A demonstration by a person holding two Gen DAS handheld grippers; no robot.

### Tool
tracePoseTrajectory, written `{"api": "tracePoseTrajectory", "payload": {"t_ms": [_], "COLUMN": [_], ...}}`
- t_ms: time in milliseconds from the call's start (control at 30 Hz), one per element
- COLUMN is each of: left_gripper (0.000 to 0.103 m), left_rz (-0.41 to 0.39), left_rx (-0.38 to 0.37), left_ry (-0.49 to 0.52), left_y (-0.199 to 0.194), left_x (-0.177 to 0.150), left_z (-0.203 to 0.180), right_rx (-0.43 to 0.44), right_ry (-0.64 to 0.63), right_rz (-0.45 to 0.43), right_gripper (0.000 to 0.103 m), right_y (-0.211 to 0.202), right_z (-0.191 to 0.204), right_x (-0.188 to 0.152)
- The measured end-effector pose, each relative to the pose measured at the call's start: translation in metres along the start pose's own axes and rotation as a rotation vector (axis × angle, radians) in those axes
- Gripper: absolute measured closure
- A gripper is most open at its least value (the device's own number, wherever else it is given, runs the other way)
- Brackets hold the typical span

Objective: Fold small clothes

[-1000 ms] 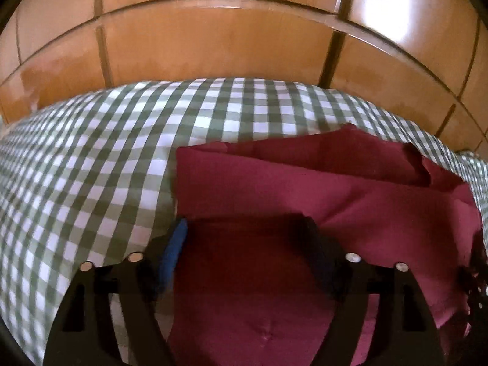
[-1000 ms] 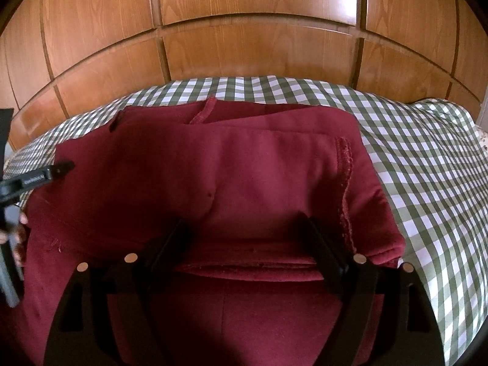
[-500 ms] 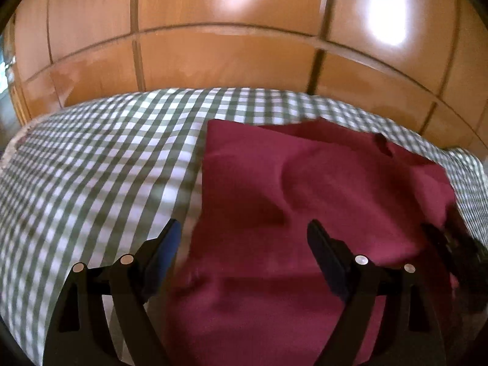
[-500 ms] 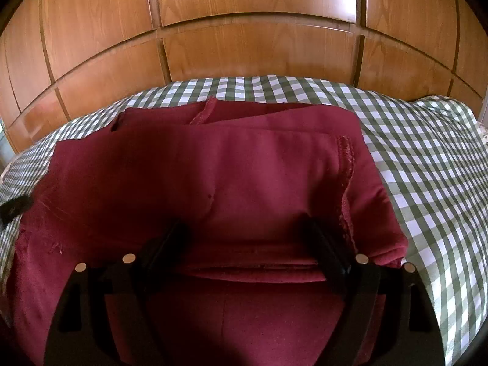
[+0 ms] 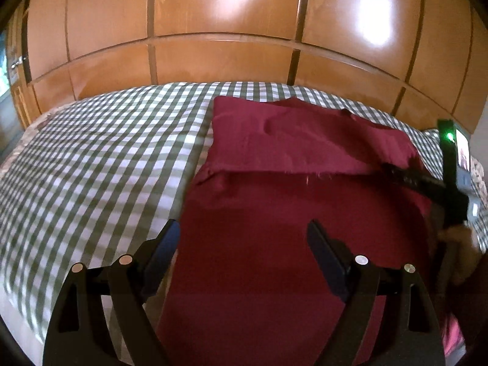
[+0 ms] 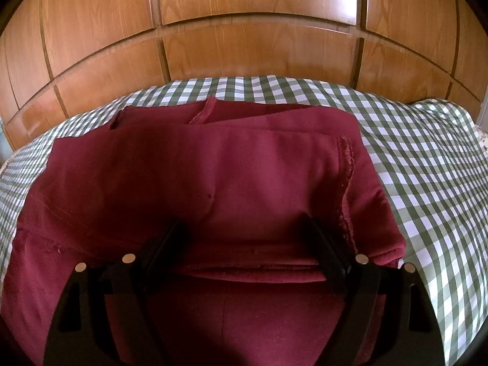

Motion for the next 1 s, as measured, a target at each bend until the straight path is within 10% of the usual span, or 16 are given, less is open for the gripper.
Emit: {"api": "tracePoseTrajectory", "payload": {"t_ms": [533, 1000], "left_gripper": [0.019, 0.019], "left_rz": [-0.005, 0.059], "left_rx": [0.034, 0.059], "left_ry": [0.042, 0.064], "left_y": [-0.039, -0.043], "left_x": [-0.038, -0.062], "left_z": [0.021, 0.052], "right_rx": [-0.142, -0.045], "right_ry": [-0.058, 0.103], "right_rz": [0.019, 0.126], "right_gripper": [0.002, 0.002], "right_y": [-0.011, -0.081], "right_z": [0.001, -0.07], "right_x": [0.0, -0.069]}}
Point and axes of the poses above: each gripper's, at about its wrist camera, not at the fingertips, and y roughly the way its jaws point, z to its left, x to its top, the point moved 7 cm from there along y, roughly the way its jaws point, and after that the axes turned 7 degrees about -y, right-handed, at the moved point
